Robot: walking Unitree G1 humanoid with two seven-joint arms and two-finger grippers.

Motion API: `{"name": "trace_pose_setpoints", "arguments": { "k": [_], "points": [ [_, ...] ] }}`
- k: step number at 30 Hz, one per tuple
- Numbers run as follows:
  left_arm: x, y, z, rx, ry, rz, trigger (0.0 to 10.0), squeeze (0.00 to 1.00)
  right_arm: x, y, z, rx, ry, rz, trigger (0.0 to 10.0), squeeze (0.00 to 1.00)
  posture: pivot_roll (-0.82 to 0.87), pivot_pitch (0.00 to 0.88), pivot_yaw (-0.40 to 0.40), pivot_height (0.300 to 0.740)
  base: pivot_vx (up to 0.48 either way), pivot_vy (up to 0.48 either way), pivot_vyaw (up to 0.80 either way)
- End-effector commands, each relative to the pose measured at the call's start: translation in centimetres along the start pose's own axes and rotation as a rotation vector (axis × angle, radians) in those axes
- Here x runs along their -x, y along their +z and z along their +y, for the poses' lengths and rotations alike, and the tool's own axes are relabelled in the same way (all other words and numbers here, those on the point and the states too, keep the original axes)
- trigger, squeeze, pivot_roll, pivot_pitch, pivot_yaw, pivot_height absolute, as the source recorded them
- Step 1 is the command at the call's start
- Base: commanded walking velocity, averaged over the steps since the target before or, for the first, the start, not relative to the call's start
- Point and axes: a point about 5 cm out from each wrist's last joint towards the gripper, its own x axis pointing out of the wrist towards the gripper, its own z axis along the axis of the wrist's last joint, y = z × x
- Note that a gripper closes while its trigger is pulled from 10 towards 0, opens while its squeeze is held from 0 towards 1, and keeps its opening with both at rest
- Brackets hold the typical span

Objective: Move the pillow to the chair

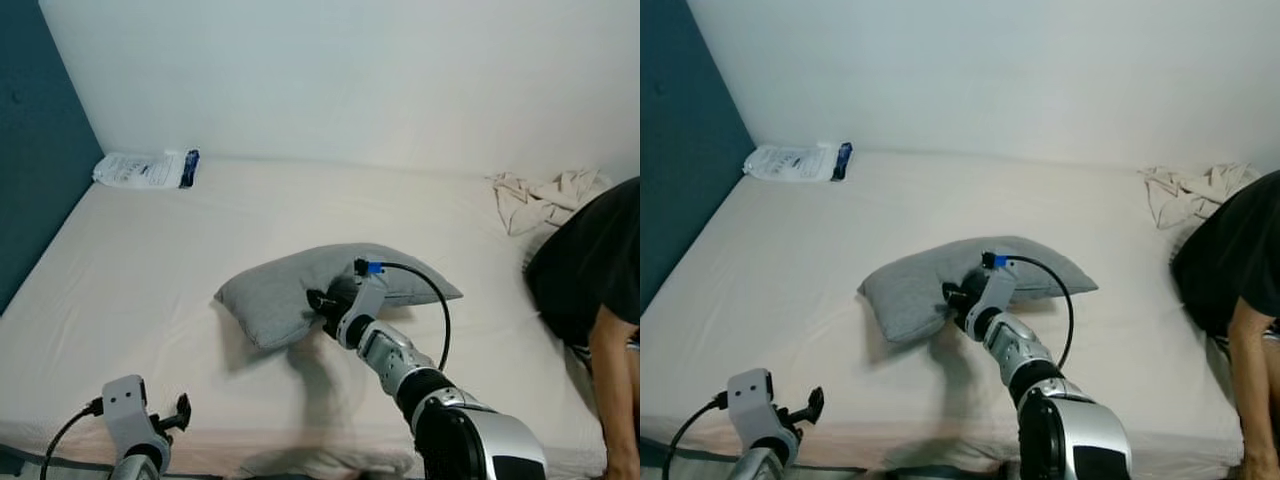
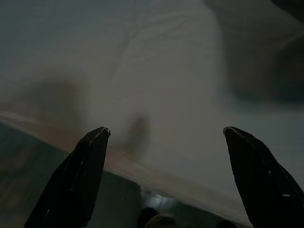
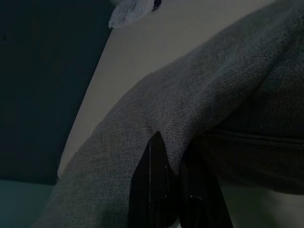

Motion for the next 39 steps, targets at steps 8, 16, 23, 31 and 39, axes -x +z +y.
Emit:
{"name": "trace_pose_setpoints", "arguments": {
  "k": [8, 16, 23, 31, 39],
  "points": [
    [0.7, -2.1, 0.6, 0.038, 0.063, 0.128, 10.0, 0.0, 0.1, -0.1, -0.1, 0.022, 0.017, 0.014, 10.0, 0.0, 0.07, 0.039, -0.09, 0.709, -0.243, 0.0, 0.0],
    [1.1, -2.8, 0.7, -0.001, 0.071, 0.157, 10.0, 0.0, 0.2, -0.7, 0.2, 0.054, 0.061, 0.037, 10.0, 0.0, 0.07, 0.039, -0.088, 0.74, 0.0, 0.0, 0.0],
    [2.0, -4.5, 0.6, -0.051, 0.075, 0.23, 10.0, 0.0, 0.4, -2.4, 0.1, 0.149, 0.033, 0.119, 10.0, 0.0, 0.06, 0.037, -0.089, 0.74, 0.0, 0.0, 0.0],
    [3.9, -7.2, 1.2, -0.061, 0.11, 0.336, 10.0, 0.0, 3.4, -9.1, -2.3, 0.485, -0.116, 0.397, 10.0, 0.0, 0.05, 0.041, -0.088, 0.74, 0.0, 0.0, 0.0],
    [5.1, -8.4, 2.0, -0.077, 0.128, 0.394, 10.0, 0.0, 7.6, -13.5, -5.2, 0.643, -0.222, 0.615, 10.0, 0.0, 0.05, 0.045, -0.081, 0.74, 0.0, 0.0, 0.0]
  ]
}}
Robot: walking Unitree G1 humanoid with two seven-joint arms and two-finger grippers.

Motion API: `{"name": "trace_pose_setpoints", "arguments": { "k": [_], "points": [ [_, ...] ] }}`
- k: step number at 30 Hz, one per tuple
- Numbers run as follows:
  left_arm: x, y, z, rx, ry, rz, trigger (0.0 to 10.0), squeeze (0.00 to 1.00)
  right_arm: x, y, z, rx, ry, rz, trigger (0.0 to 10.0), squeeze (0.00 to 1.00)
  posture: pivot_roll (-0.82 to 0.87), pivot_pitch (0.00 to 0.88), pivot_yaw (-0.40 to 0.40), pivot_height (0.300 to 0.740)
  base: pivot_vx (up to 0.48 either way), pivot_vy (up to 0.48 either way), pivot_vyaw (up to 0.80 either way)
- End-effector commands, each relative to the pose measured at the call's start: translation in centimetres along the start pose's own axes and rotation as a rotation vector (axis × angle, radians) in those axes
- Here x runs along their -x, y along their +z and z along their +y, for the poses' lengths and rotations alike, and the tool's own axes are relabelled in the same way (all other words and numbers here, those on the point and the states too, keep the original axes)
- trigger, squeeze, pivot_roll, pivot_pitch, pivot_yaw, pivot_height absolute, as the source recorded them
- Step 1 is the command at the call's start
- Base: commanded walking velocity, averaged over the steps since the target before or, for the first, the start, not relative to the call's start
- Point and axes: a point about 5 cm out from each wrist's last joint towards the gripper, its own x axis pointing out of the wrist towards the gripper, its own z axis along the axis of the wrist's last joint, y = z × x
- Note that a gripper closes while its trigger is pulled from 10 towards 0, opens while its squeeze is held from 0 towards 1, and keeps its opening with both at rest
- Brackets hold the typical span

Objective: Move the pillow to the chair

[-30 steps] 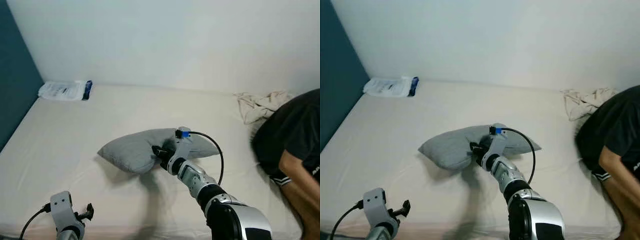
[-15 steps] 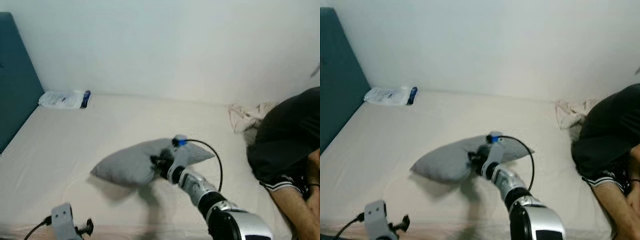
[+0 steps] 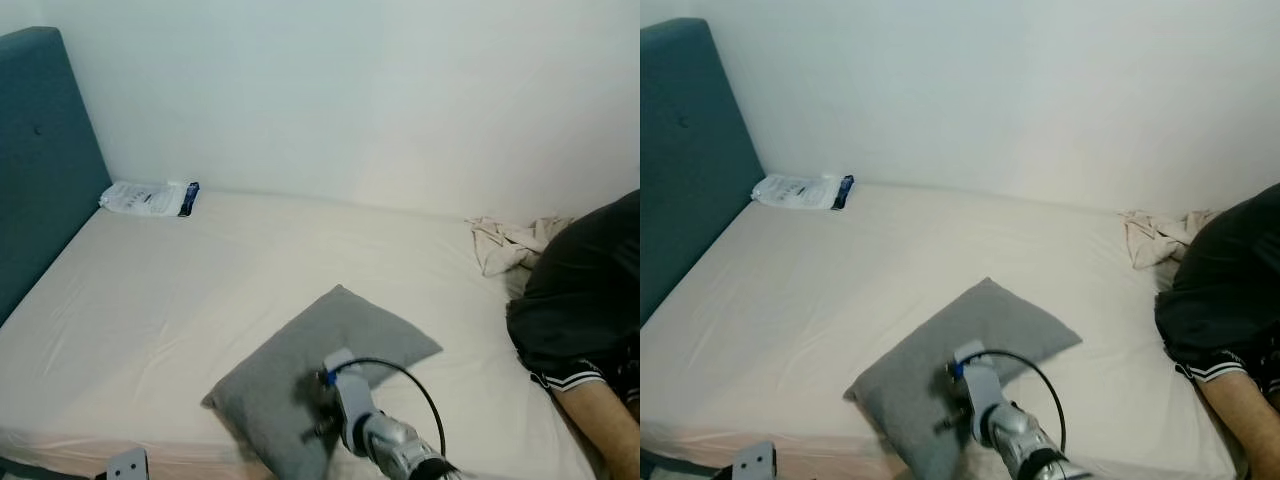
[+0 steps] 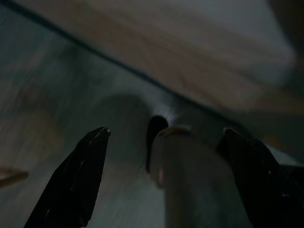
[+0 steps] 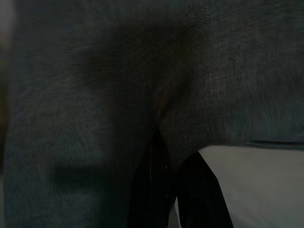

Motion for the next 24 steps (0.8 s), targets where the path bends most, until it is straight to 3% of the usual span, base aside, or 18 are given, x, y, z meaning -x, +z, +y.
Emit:
{"name": "trace_pose_setpoints", "arguments": {
  "k": [1, 2, 4, 6, 12, 16, 24],
  "points": [
    [0.3, -1.1, 0.0, -0.021, -0.002, 0.046, 10.0, 0.0, 0.4, -2.1, -0.1, 0.019, -0.009, 0.087, 10.0, 0.0, 0.06, 0.047, -0.079, 0.74, 0.0, 0.0, 0.0],
    [0.3, -1.1, 0.0, -0.021, -0.002, 0.046, 10.0, 0.0, 0.4, -2.1, -0.1, 0.019, -0.009, 0.087, 10.0, 0.0, 0.06, 0.047, -0.079, 0.74, 0.0, 0.0, 0.0],
    [0.6, -2.0, -0.2, -0.048, -0.013, 0.081, 10.0, 0.0, 1.0, -4.3, -0.5, -0.09, -0.008, 0.146, 10.0, 0.0, 0.07, 0.046, -0.081, 0.74, 0.0, 0.0, 0.0],
    [0.8, -2.6, -0.3, -0.06, -0.014, 0.105, 10.0, 0.0, 1.4, -5.2, -0.8, -0.124, -0.009, 0.17, 10.0, 0.0, 0.07, 0.05, -0.087, 0.74, 0.0, 0.0, 0.0],
    [0.8, -2.8, -0.5, -0.045, -0.011, 0.109, 10.0, 0.0, 1.7, -6.1, -0.9, -0.003, 0.034, 0.224, 10.0, 0.0, 0.06, 0.046, -0.097, 0.74, 0.0, 0.0, 0.0],
    [0.8, -2.9, -0.6, -0.04, -0.012, 0.114, 10.0, 0.0, 1.9, -6.6, -1.2, 0.095, 0.022, 0.27, 10.0, 0.0, 0.06, 0.047, -0.098, 0.74, 0.0, 0.0, 0.7],
    [1.0, -3.5, -0.8, -0.038, -0.017, 0.137, 10.0, 0.0, 2.2, -7.0, -1.5, 0.104, 0.041, 0.285, 10.0, 0.0, 0.06, 0.056, -0.103, 0.74, 0.0, 0.0, 0.78]
  ]
}}
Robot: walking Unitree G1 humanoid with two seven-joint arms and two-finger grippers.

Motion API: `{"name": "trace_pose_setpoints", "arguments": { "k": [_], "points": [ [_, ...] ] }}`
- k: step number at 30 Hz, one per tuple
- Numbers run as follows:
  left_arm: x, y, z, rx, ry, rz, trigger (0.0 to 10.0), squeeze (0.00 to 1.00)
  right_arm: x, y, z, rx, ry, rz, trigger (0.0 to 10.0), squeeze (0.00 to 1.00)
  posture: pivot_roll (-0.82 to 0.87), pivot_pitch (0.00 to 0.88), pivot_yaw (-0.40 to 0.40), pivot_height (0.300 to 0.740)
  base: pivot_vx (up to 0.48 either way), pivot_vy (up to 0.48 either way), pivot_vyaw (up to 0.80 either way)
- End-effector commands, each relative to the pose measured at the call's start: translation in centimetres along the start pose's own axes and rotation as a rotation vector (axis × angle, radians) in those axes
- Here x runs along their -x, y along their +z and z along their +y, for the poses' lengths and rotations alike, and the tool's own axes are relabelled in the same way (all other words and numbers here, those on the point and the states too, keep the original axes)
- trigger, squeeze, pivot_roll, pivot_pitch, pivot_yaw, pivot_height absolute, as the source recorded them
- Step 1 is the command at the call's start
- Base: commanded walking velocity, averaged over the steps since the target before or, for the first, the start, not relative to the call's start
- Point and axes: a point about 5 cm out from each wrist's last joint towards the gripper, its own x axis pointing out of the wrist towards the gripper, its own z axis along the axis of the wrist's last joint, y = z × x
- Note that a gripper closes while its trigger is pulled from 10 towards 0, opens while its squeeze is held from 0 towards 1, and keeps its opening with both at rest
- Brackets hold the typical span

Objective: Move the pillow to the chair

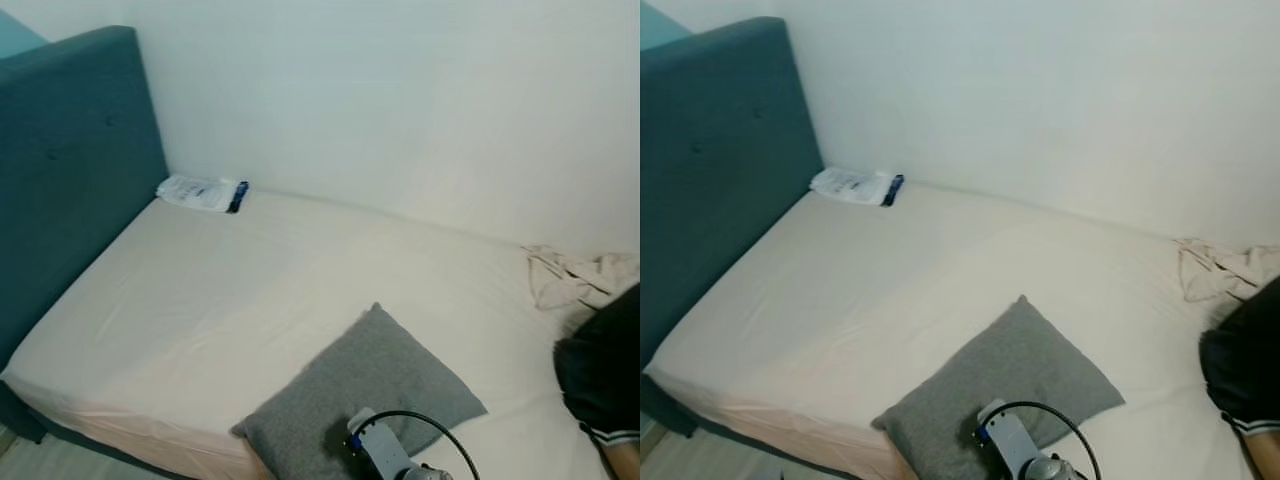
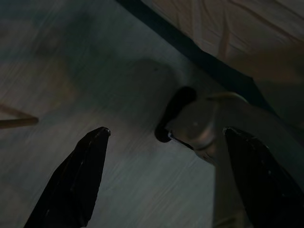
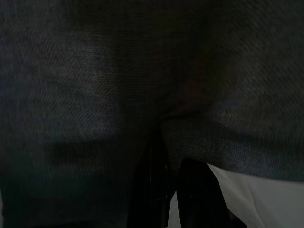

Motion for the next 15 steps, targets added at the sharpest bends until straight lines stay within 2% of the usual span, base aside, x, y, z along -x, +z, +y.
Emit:
{"name": "trace_pose_setpoints", "arguments": {
  "k": [1, 15],
  "points": [
    [0.06, -0.44, -0.34, -0.003, -0.009, 0.019, 10.0, 0.0, 0.06, -0.85, 0.13, 0.024, 0.014, 0.042, 10.0, 0.0, 0.06, 0.056, -0.103, 0.74, 0.0, 0.0, 0.77],
    [0.09, -0.53, -0.39, 0.021, -0.045, 0.027, 10.0, 0.0, -0.02, -0.25, 0.31, 0.018, 0.026, 0.007, 10.0, 0.0, 0.08, 0.044, -0.109, 0.74, 0.0, 0.0, 0.77]
  ]
}}
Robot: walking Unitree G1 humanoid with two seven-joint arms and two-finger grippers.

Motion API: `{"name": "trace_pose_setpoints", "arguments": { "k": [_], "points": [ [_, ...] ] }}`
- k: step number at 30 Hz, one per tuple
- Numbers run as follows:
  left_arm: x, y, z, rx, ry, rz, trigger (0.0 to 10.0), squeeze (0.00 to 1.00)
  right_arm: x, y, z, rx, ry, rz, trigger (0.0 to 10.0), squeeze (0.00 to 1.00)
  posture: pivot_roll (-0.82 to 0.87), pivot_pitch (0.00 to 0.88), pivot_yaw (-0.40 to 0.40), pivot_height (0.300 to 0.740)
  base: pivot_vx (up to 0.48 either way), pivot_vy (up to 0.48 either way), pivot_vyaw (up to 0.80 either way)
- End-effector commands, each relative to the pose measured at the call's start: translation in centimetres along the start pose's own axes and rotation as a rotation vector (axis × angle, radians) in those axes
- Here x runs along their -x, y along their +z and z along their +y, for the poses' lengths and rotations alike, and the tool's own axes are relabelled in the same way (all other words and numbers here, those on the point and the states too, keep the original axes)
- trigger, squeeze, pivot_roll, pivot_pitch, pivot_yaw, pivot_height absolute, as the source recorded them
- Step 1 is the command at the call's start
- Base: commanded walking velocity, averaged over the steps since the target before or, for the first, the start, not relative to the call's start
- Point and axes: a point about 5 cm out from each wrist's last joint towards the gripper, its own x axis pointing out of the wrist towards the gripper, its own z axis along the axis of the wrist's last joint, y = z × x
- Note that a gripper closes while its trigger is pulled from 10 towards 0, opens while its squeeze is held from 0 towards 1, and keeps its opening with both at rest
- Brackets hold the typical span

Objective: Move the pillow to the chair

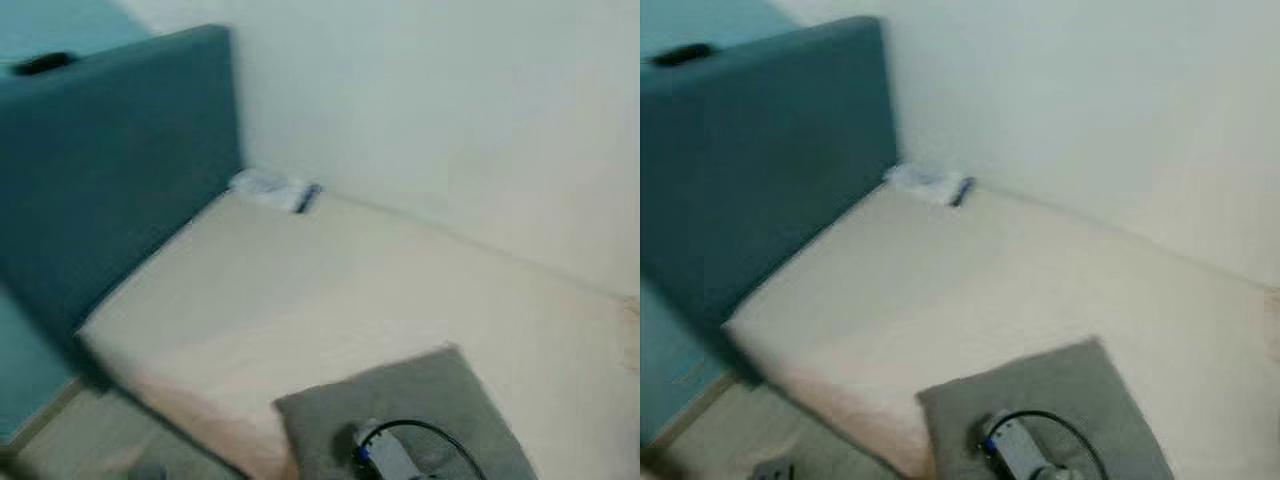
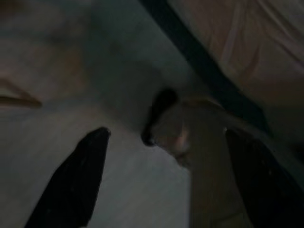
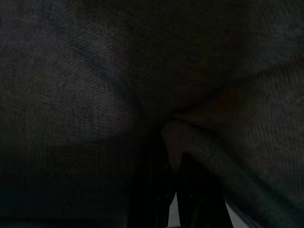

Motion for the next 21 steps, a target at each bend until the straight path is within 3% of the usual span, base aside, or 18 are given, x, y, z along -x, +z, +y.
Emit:
{"name": "trace_pose_setpoints", "arguments": {
  "k": [1, 17, 21],
  "points": [
    [0.3, -1.4, -0.4, 0.007, -0.016, 0.059, 10.0, 0.0, -0.1, 0.8, 0.4, 0.007, 0.01, -0.036, 10.0, 0.0, 0.08, 0.041, -0.107, 0.74, 0.0, 0.0, 0.76],
    [0.3, -1.4, 0.0, -0.004, -0.023, 0.074, 10.0, 0.0, -0.4, 2.3, 1.3, -0.031, 0.053, -0.118, 10.0, 0.0, 0.1, 0.027, -0.104, 0.74, 0.0, 0.0, 0.75],
    [0.4, -1.6, 0.0, -0.01, -0.026, 0.082, 10.0, 0.0, -0.4, 3.9, 1.6, -0.054, 0.075, -0.184, 10.0, 0.0, 0.09, 0.026, -0.1, 0.74, 0.0, 0.0, 0.74]
  ]
}}
